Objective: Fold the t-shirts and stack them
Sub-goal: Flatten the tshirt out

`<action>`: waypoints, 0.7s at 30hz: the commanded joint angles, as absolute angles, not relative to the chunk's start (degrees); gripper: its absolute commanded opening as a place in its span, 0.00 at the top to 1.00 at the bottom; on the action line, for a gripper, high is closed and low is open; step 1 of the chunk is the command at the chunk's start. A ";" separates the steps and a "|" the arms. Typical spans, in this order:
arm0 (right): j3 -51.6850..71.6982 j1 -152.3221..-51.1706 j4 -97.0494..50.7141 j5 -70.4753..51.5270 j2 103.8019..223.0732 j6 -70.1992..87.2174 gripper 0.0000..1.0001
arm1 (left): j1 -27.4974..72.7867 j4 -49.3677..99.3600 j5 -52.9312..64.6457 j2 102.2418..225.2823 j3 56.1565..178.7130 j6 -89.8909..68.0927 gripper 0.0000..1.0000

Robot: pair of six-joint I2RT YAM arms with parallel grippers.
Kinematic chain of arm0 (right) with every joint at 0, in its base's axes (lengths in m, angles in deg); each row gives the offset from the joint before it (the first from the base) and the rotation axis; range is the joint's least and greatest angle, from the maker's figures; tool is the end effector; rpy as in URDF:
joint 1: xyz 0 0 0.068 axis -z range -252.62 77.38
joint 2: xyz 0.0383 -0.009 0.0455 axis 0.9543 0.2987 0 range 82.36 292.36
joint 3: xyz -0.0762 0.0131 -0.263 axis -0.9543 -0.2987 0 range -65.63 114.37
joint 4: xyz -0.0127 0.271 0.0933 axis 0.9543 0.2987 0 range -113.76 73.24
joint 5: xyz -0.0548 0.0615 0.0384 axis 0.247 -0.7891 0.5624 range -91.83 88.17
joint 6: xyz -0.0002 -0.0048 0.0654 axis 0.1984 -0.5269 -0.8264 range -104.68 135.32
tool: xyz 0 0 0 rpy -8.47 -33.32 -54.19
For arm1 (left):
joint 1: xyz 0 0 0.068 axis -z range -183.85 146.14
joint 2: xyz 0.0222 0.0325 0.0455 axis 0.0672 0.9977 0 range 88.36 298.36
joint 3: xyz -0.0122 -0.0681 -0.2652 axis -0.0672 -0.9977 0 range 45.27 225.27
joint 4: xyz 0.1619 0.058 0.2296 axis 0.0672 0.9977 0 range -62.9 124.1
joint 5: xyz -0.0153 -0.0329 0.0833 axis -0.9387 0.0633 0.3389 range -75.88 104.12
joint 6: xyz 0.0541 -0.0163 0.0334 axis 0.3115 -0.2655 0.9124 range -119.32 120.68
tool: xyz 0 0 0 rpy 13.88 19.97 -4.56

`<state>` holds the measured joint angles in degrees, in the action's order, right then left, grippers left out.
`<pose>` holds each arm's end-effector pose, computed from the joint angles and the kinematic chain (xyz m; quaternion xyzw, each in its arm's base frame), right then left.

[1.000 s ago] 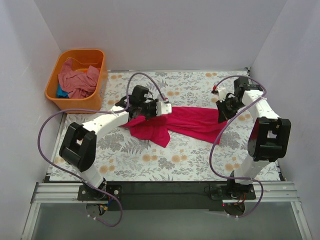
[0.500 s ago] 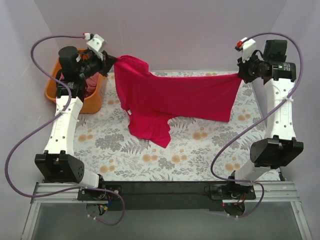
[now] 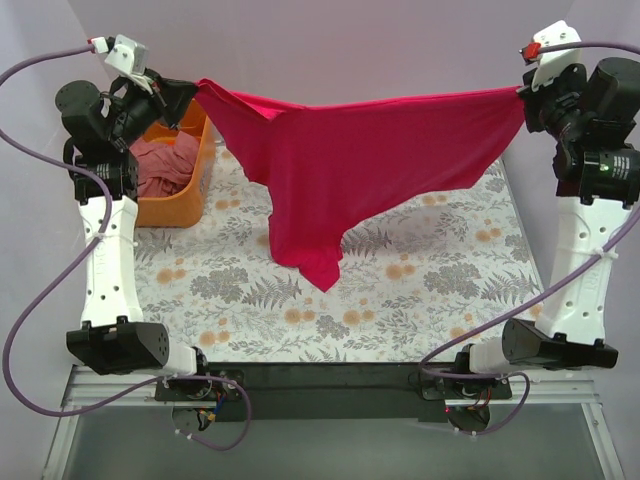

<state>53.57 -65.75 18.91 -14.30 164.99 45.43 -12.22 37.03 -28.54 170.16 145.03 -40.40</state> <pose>0.2915 -0.0239 0.5736 -0.2200 0.7096 -0.1341 0.6558 0.3347 0.0139 0.5327 -0.0061 0.6697 -0.4270 0.6076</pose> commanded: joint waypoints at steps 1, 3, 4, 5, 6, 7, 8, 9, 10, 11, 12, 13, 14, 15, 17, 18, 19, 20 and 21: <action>53.29 -65.06 11.75 -10.45 160.59 44.33 0.99 | -12.73 36.50 -26.67 164.22 145.64 -44.05 1.00; 52.76 -65.06 11.13 -10.53 157.79 44.15 0.99 | -12.64 35.98 -25.26 160.54 144.94 -45.11 1.00; 52.24 -65.06 10.52 -10.62 156.90 43.98 0.99 | -12.73 35.80 -24.73 159.12 144.67 -45.89 1.00; 51.89 -65.15 9.99 -10.71 155.84 43.80 0.99 | -12.73 35.80 -22.73 158.06 144.58 -46.16 1.00; 51.45 -65.06 9.55 -10.97 155.05 43.54 0.99 | -12.73 35.71 -21.66 155.97 144.76 -46.43 1.00; 51.01 -65.06 9.29 -10.89 153.39 43.36 0.99 | -12.64 35.71 -20.35 154.90 144.67 -46.52 1.00; 50.39 -65.06 8.76 -10.89 152.59 43.19 0.99 | -12.73 35.54 -18.68 154.02 144.76 -46.60 1.00; 49.95 -65.06 8.50 -11.06 151.10 43.01 0.99 | -12.73 35.89 -18.06 152.18 145.28 -46.60 1.00; 49.60 -65.06 8.32 -11.15 150.39 43.01 0.99 | -12.73 36.15 -17.70 151.38 145.46 -46.52 1.00; 48.99 -65.06 7.88 -11.32 149.60 43.01 0.99 | -12.73 36.24 -17.44 150.50 145.72 -46.52 1.00; 48.81 -65.06 7.79 -11.41 148.38 43.01 0.99 | -12.73 36.94 -16.83 149.89 146.51 -46.52 1.00; 48.72 -65.06 7.53 -11.41 147.75 43.01 0.99 | -12.73 37.12 -16.65 148.66 146.78 -46.52 1.00; 48.46 -65.06 7.09 -11.41 147.31 43.10 0.99 | -12.73 37.47 -16.38 148.21 146.87 -46.52 1.00; 48.28 -65.06 6.74 -11.24 146.61 43.18 0.99 | -12.64 37.64 -15.68 147.86 146.87 -46.52 1.00; 47.40 -65.06 5.69 -10.80 146.52 43.45 0.99 | -12.73 38.00 -14.89 148.12 146.78 -46.08 1.00; 46.36 -65.06 4.72 -10.28 146.69 43.54 0.99 | -12.73 38.09 -14.45 148.64 146.78 -45.82 1.00; 45.91 -65.06 4.28 -10.10 147.13 43.62 0.99 | -12.73 38.09 -13.49 149.34 146.69 -45.20 1.00; 45.56 -65.06 3.84 -10.01 147.65 43.54 0.99 | -12.73 38.17 -13.22 151.53 146.95 -45.11 1.00; 44.68 -65.06 3.05 -10.27 148.79 43.45 0.99 | -12.73 37.65 -13.13 152.68 147.04 -44.94 1.00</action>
